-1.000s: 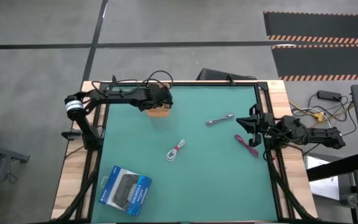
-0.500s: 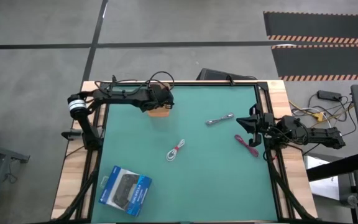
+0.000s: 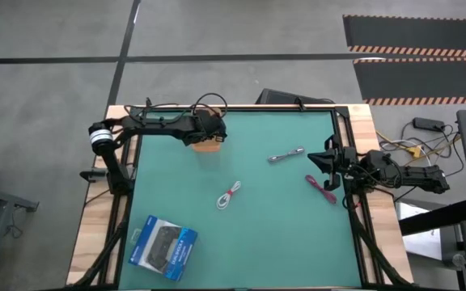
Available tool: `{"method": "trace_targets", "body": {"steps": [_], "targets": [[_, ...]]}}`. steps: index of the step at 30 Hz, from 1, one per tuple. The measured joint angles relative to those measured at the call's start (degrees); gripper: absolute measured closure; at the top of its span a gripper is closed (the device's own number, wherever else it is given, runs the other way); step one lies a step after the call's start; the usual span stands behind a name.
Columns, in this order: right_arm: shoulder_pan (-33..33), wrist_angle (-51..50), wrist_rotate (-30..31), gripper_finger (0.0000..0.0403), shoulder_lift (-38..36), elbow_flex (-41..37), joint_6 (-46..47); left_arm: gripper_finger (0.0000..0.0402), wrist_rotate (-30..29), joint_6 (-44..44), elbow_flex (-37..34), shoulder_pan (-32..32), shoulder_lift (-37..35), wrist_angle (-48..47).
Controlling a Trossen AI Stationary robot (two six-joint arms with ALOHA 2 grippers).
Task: Pick and place USB-C Cables
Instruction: Put the black charger cable into the orange bin
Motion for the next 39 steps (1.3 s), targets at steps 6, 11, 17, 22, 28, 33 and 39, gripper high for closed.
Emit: {"method": "trace_targets", "body": {"steps": [6, 11, 17, 22, 28, 33, 39], "targets": [[0.0, 0.0, 0.0, 0.0394, 0.0, 0.0, 0.0, 0.037, 0.0, -0.1, -0.3, 0.0, 0.0, 0.0], [0.0, 0.0, 0.0, 0.0394, 0.0, 0.0, 0.0, 0.037, 0.0, -0.2, -0.6, 0.0, 0.0, 0.0], [0.0, 0.0, 0.0, 0.0394, 0.0, 0.0, 0.0, 0.037, 0.0, -0.2, -0.6, 0.0, 0.0, 0.0], [0.0, 0.0, 0.0, 0.0394, 0.0, 0.0, 0.0, 0.037, 0.1, -0.2, -0.7, 0.0, 0.0, 0.0], [0.0, 0.0, 0.0, 0.0394, 0.0, 0.0, 0.0, 0.037, 0.1, -0.3, -0.8, 0.0, 0.0, 0.0], [0.0, 0.0, 0.0, 0.0394, 0.0, 0.0, 0.0, 0.037, 0.1, -0.3, -1.0, 0.0, 0.0, 0.0], [0.0, 0.0, 0.0, 0.0394, 0.0, 0.0, 0.0, 0.037, 0.5, -0.9, -1.8, 0.0, 0.0, 0.0]]}}
